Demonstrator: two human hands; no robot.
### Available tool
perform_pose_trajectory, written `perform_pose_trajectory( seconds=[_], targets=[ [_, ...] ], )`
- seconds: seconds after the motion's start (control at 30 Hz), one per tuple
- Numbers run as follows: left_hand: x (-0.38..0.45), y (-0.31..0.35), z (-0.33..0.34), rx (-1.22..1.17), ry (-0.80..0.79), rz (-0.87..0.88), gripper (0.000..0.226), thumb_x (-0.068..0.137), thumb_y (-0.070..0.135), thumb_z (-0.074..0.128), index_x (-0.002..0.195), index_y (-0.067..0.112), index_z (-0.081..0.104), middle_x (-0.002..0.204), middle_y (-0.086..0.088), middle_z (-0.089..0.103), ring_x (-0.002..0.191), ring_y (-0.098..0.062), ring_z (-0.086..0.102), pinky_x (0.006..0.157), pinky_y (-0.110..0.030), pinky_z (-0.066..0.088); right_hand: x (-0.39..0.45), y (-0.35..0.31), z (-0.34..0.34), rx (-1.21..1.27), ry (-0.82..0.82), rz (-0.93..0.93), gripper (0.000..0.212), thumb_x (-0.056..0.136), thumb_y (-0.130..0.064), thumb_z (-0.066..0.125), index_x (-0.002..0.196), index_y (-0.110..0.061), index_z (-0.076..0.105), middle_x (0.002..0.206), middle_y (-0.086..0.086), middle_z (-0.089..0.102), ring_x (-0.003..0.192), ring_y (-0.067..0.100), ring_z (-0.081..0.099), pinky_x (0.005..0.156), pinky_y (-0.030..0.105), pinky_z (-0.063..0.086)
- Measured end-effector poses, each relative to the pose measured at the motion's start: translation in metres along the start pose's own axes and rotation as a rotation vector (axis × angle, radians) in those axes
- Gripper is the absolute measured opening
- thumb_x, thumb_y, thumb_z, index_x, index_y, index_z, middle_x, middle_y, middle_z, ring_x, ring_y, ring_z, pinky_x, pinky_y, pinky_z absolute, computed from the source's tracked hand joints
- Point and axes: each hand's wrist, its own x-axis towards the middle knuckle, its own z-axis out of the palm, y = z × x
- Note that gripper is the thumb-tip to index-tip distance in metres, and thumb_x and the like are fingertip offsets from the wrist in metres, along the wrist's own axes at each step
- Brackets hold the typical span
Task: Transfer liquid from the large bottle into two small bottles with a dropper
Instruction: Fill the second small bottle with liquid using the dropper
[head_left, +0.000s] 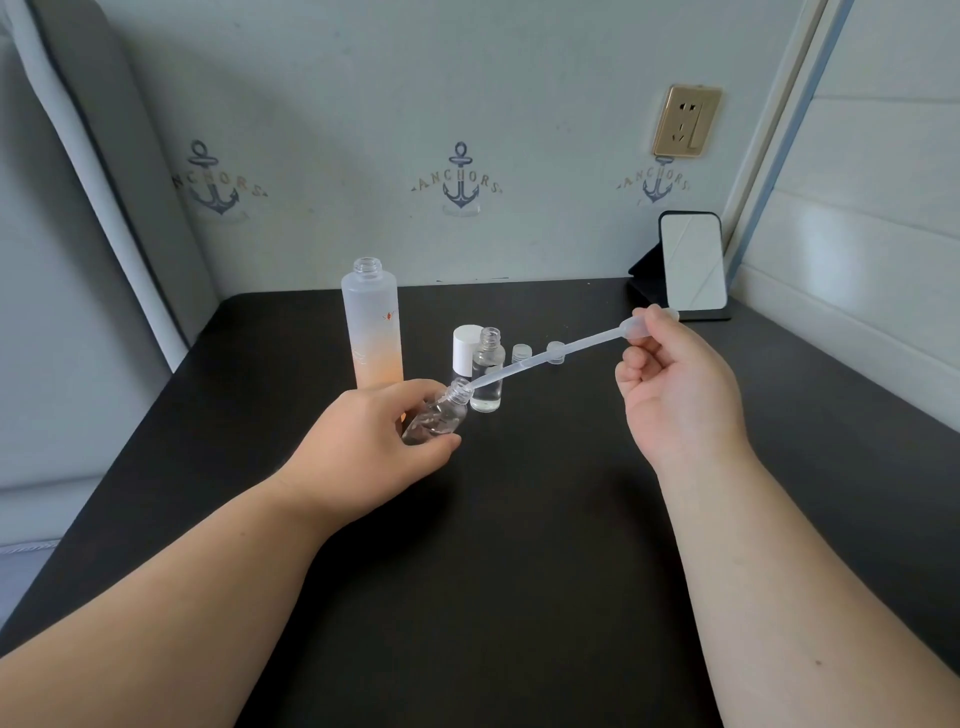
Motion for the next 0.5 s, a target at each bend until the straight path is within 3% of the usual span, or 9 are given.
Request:
perform_pose_trajectory(
  seconds=[0.23, 0.5],
  targets=[
    [-0.0005, 0.0002, 0.0013, -0.003, 0.009, -0.021, 0.026, 0.08, 0.05, 0.07, 0.104, 0.042, 0.066, 0.086, 0.029, 0.062, 0.075, 0.0, 0.06, 0.061, -0.012, 0.038, 0.0022, 0.0008, -0.0016, -0.005, 0.013, 0.008, 0.004, 0.093, -0.007, 0.07, 0.089, -0.006, 0.072, 0.076, 0.002, 0.068, 0.056, 0.01, 0.051, 0.054, 0.018, 0.044],
    [-0.0007, 0.001, 0.0003, -0.007, 0.003, -0.014, 0.026, 0.08, 0.049, 0.071, 0.104, 0.041, 0.066, 0.087, 0.03, 0.062, 0.076, 0.0, 0.06, 0.061, -0.011, 0.038, 0.0044, 0.002, -0.0036, -0.015, 0.014, -0.023, 0.004, 0.092, -0.004, 0.07, 0.091, -0.003, 0.073, 0.079, 0.006, 0.07, 0.059, 0.009, 0.054, 0.057, 0.017, 0.044]
  ],
)
